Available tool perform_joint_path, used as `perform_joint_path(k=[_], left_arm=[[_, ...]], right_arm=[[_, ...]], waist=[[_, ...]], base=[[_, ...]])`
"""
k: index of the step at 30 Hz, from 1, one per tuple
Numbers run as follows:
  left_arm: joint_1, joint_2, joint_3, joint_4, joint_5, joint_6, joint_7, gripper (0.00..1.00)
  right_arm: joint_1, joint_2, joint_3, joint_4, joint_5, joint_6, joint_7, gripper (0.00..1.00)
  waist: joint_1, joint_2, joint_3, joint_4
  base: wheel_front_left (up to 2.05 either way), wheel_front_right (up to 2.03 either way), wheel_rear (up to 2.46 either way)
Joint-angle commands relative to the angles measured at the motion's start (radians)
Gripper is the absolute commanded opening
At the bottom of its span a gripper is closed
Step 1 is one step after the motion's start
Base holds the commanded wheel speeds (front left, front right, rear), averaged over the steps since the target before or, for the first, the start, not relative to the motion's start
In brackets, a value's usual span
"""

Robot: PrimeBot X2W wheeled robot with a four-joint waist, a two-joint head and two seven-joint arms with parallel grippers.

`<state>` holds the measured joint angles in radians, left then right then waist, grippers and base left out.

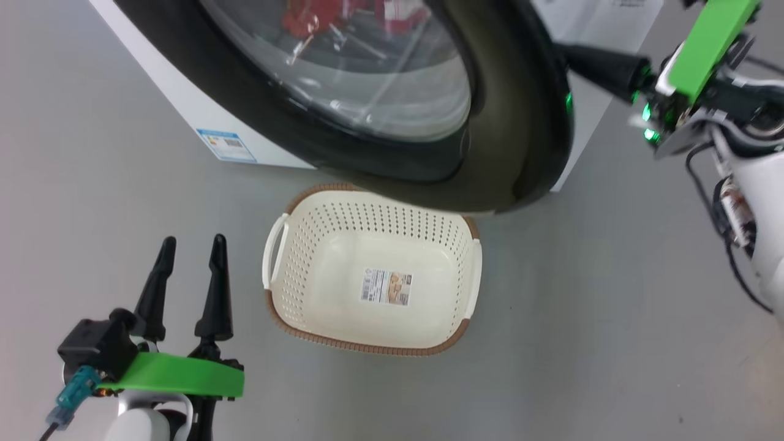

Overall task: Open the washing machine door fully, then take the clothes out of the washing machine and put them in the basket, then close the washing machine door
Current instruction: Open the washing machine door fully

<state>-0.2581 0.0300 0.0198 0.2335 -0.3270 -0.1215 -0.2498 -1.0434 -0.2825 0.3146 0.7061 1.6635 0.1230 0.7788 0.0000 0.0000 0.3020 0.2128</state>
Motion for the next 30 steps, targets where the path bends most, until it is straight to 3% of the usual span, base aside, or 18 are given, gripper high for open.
perform_joint_path(k=[1, 14, 30], left_arm=[[0.011, 0.020, 0.035, -0.020, 0.002, 0.010, -0.012, 1.00], [0.064, 0.020, 0.028, -0.010, 0.000, 0.029, -0.012, 1.00], [0.116, 0.020, 0.009, 0.019, 0.002, 0.049, -0.012, 1.00]], right_arm=[[0.020, 0.022, 0.014, -0.035, 0.009, 0.008, 0.010, 0.00], [0.230, 0.074, 0.037, -0.149, 0.040, 0.008, 0.058, 0.00], [0.441, 0.181, 0.049, -0.265, 0.050, 0.008, 0.054, 0.00]], waist=[[0.0000, 0.0000, -0.025, -0.001], [0.0000, 0.0000, -0.135, 0.053], [0.0000, 0.0000, -0.248, 0.197]], base=[[0.00, 0.00, 0.00], [0.00, 0.00, 0.00], [0.00, 0.00, 0.00]])
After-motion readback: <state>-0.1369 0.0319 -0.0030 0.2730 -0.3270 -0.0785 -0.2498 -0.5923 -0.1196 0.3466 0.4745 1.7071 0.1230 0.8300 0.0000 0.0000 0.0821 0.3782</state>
